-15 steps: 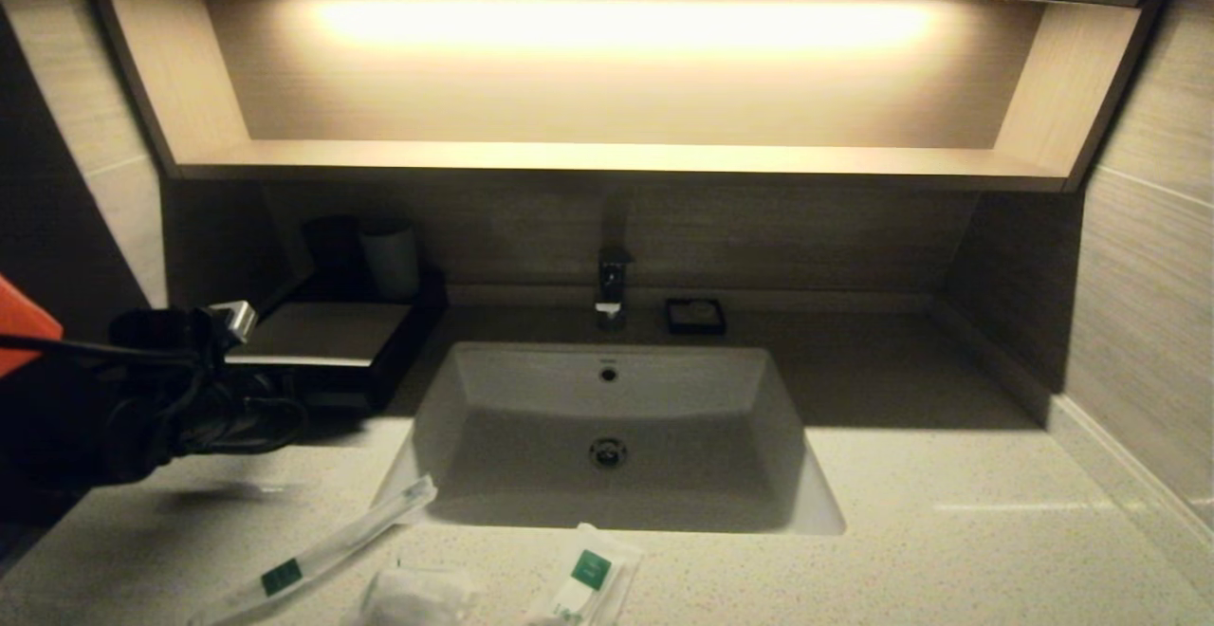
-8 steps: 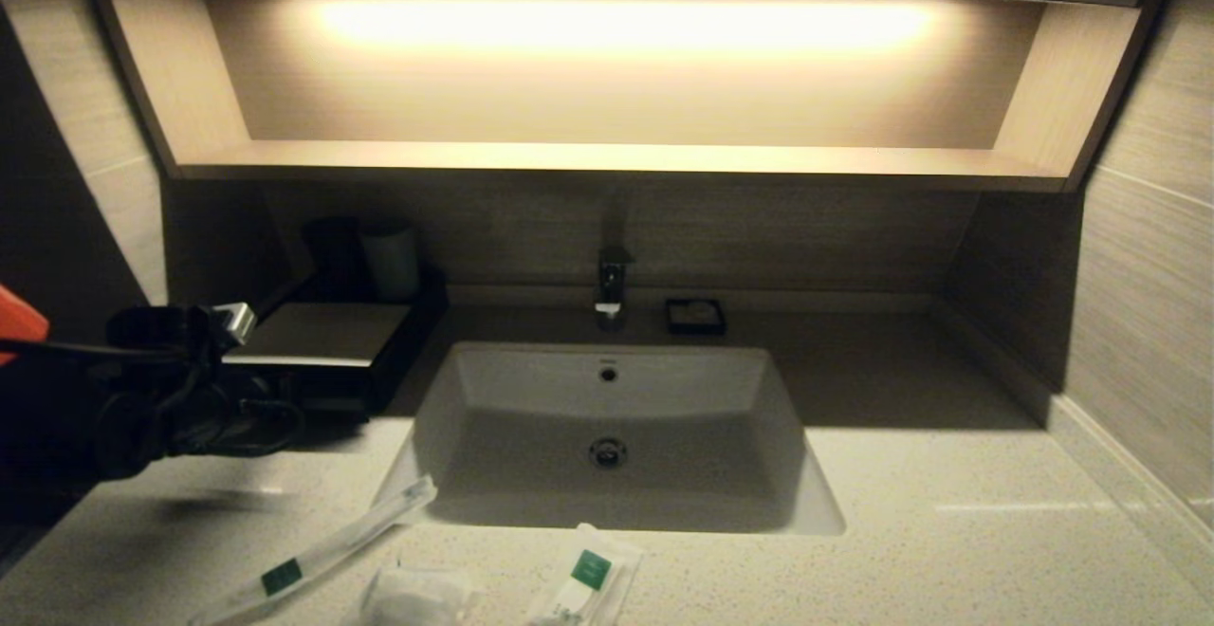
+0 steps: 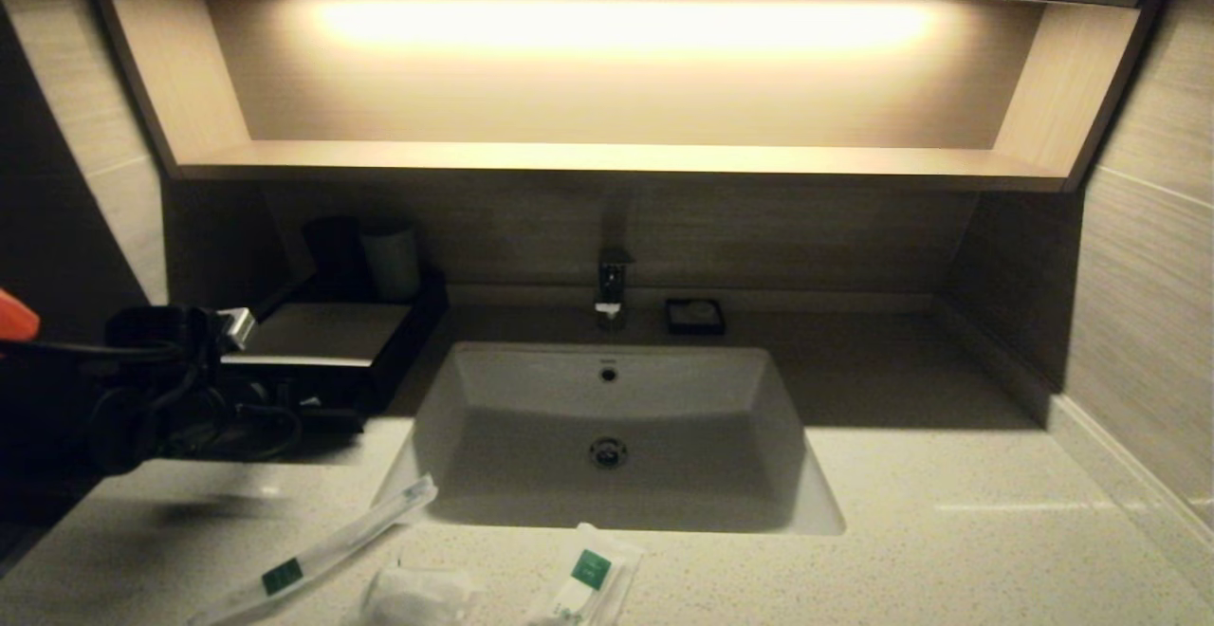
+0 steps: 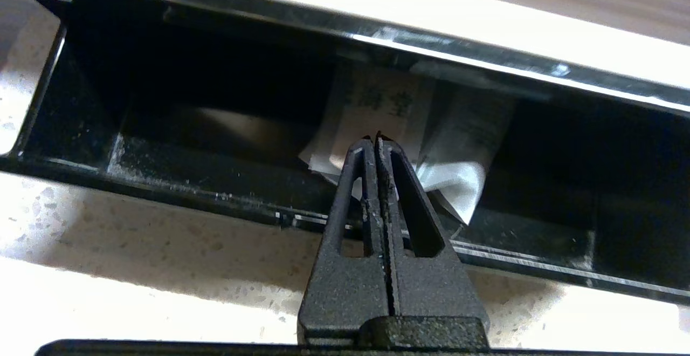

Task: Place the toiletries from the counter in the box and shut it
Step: Open the drawer

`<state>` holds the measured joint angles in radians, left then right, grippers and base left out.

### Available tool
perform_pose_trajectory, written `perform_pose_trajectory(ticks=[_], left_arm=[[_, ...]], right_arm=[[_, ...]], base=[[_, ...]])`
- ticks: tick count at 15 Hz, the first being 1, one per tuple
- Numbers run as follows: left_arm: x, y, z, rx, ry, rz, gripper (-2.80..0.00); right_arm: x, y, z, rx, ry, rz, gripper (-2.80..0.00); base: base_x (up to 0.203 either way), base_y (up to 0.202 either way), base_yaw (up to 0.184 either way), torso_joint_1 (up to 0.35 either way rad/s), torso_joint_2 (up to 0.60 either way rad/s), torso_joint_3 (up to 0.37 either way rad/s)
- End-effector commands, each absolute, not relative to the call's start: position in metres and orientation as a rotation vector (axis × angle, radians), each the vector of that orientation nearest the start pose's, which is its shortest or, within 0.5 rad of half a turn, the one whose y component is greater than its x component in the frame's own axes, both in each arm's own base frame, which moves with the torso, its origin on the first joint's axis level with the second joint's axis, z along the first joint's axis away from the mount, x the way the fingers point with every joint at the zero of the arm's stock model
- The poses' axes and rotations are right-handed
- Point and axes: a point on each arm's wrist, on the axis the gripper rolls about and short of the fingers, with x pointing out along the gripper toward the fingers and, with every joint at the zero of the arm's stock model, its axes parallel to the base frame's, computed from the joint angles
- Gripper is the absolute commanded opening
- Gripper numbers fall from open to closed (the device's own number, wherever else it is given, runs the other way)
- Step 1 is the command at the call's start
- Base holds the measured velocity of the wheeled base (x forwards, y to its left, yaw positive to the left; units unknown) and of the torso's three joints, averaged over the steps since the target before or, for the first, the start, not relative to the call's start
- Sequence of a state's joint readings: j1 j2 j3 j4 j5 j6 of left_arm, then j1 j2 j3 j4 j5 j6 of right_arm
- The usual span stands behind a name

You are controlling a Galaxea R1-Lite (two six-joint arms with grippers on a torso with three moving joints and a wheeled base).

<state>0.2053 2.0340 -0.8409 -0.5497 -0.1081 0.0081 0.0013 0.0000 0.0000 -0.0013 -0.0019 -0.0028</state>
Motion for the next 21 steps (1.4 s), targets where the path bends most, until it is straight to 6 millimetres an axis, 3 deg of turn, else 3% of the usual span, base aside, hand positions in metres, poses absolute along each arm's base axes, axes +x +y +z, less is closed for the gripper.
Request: perform_pose_trajectory(ticks=[1, 21], left_arm=[[0.344, 0.069, 0.073, -0.093, 0.635, 0.091, -2.8], [0.327, 0.066, 0.08, -0.065, 0.725, 0.073, -2.8]], right_arm=[[-0.023, 0.0, 0.075, -0.003, 0.0, 0.0, -2.8], [-0.023, 0.0, 0.075, -0.003, 0.0, 0.0, -2.8]], base=[[0.0, 0.0, 0.0, 0.0, 0.0, 0.0], [0.0, 0.0, 0.0, 0.0, 0.0, 0.0]])
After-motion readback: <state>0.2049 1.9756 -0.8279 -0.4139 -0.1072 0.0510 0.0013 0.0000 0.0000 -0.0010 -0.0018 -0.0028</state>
